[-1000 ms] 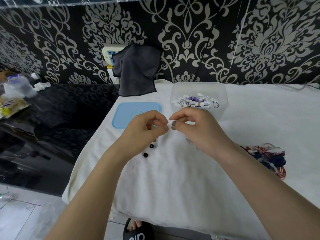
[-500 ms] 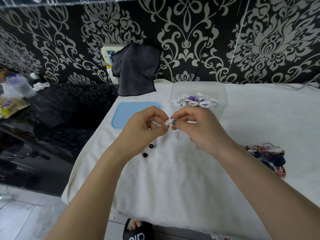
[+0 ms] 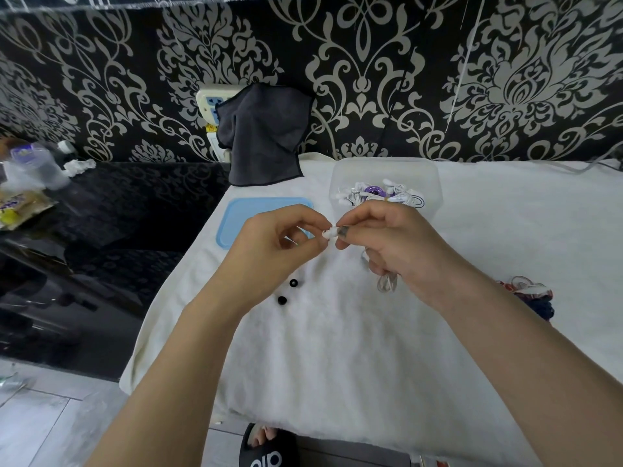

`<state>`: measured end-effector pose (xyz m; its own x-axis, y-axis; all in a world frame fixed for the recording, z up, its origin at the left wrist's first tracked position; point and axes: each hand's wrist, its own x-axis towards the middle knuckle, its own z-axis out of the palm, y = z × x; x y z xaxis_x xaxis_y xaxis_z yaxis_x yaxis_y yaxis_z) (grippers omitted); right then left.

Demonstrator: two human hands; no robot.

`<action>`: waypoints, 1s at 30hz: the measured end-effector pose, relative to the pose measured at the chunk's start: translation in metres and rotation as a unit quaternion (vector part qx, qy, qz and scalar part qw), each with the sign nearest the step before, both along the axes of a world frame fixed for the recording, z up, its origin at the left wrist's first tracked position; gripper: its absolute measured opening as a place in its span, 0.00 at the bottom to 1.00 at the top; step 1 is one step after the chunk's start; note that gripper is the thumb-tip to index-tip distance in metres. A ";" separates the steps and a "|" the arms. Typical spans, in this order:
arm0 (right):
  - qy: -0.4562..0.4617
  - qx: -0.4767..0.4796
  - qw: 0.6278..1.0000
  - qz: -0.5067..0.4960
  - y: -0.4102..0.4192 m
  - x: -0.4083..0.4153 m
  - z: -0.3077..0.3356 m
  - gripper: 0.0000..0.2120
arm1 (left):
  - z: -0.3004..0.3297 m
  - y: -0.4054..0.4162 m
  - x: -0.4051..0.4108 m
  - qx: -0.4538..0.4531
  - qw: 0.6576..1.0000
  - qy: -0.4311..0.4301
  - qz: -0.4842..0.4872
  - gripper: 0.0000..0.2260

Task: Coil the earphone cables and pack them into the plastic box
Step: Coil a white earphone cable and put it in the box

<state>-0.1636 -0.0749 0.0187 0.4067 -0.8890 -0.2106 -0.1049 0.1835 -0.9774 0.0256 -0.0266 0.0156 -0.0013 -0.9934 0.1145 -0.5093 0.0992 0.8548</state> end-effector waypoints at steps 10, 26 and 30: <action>-0.039 0.046 0.997 0.041 -0.004 -0.005 0.002 0.04 | 0.007 0.003 0.000 0.017 0.995 0.100 -0.012 0.07; -0.075 0.064 0.988 0.118 -0.006 -0.011 0.004 0.02 | 0.007 -0.001 0.003 0.214 0.908 0.346 -0.099 0.06; -0.104 0.086 0.986 0.099 -0.005 -0.009 0.004 0.02 | 0.008 -0.002 -0.003 0.219 0.891 0.391 -0.076 0.07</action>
